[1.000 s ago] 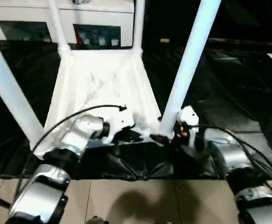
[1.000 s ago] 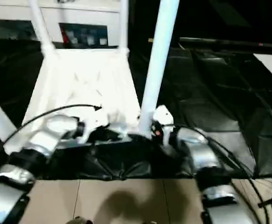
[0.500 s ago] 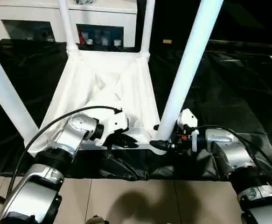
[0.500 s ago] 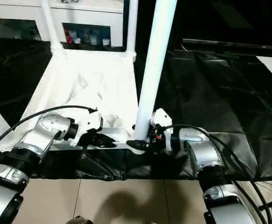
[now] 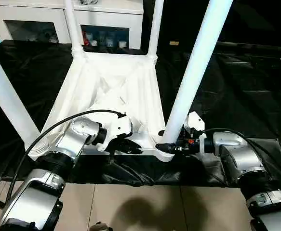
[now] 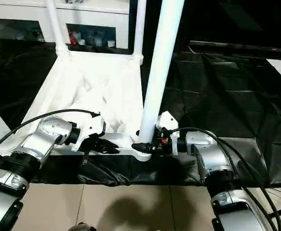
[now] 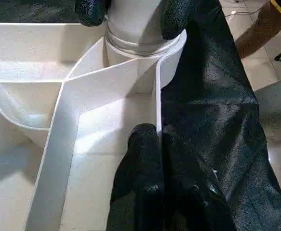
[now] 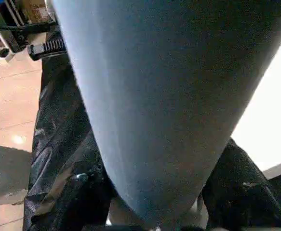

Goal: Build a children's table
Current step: Rotate leg to tighten

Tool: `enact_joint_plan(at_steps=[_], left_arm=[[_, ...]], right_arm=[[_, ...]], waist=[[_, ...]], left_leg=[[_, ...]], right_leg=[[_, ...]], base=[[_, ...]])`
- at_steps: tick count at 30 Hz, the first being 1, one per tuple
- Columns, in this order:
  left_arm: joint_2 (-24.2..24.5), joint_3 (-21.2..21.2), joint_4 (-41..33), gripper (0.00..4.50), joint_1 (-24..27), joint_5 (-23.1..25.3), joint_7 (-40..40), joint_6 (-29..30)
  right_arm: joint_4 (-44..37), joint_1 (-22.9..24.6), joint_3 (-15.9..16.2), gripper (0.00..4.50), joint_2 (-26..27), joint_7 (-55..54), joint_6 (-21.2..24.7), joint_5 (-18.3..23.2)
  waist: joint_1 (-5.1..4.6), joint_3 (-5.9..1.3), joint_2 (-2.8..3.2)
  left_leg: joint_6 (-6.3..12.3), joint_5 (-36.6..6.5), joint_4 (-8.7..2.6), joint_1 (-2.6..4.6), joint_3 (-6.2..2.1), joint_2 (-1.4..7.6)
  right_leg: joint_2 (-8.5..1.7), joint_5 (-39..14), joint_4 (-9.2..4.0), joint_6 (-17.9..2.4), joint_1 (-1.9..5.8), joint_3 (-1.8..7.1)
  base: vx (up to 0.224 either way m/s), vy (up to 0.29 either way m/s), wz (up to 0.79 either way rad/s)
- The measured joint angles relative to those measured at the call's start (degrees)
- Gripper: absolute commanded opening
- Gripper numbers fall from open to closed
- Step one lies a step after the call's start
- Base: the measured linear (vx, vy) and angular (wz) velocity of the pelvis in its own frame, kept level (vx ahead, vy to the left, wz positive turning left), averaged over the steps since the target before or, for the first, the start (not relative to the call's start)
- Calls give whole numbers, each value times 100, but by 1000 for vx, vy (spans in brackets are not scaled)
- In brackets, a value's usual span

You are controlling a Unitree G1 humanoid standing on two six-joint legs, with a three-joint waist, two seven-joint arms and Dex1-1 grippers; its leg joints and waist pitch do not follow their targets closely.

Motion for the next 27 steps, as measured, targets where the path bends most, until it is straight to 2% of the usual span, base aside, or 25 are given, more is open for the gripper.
enact_joint_plan(at_steps=[5,7,12,15,19,22,26,27], left_arm=[[-23,7,1,0,10,-8,68,7],[-57,41,19,0,10,8,289,58],[-359,176,232,0,-83,191,1100,238],[-526,172,264,0,-117,274,1490,355],[-850,197,434,0,-228,436,2318,562],[-1044,223,508,0,-282,495,2747,710],[-1213,234,566,0,-336,575,3058,783],[-1234,238,566,0,-336,589,3085,786]], right_arm=[[-122,82,-18,209,51,-88,17,5],[-88,96,-129,207,166,-415,28,-1],[197,93,-593,200,662,-1794,39,-9],[296,74,-755,199,835,-2411,36,-16],[721,-247,-1024,198,1305,-3842,21,-179],[1005,-478,-1117,198,1468,-4487,38,-202],[1160,-581,-1197,198,1557,-4889,-49,-298],[1181,-581,-1199,254,1571,-4932,-118,-359]], waist=[[18,0,-1],[5,1,-8],[-113,-1,-24],[-168,-3,-28],[-296,-4,-31],[-341,-6,-31],[-347,-9,-30],[-347,-11,-27]], left_leg=[[0,0,0,1,0,0],[-1,1,11,7,-1,1],[-2,1,17,17,-4,0],[-2,1,15,25,-14,-2],[-3,1,16,31,-21,-3],[-3,1,13,33,-23,-4],[-2,1,14,28,-21,-7],[-2,1,14,27,-19,-7]], right_leg=[[0,0,1,0,0,0],[0,0,14,0,2,1],[-1,-17,21,29,4,5],[-1,-19,18,32,3,2],[-1,-18,15,32,-1,-3],[-1,-18,-6,32,1,-5],[-1,-16,-28,29,7,-2],[-1,-12,-34,24,8,-2]], base=[[0,0,0],[0,0,0],[0,0,0],[0,0,0],[0,0,0],[0,0,0],[0,0,0],[0,0,0]])
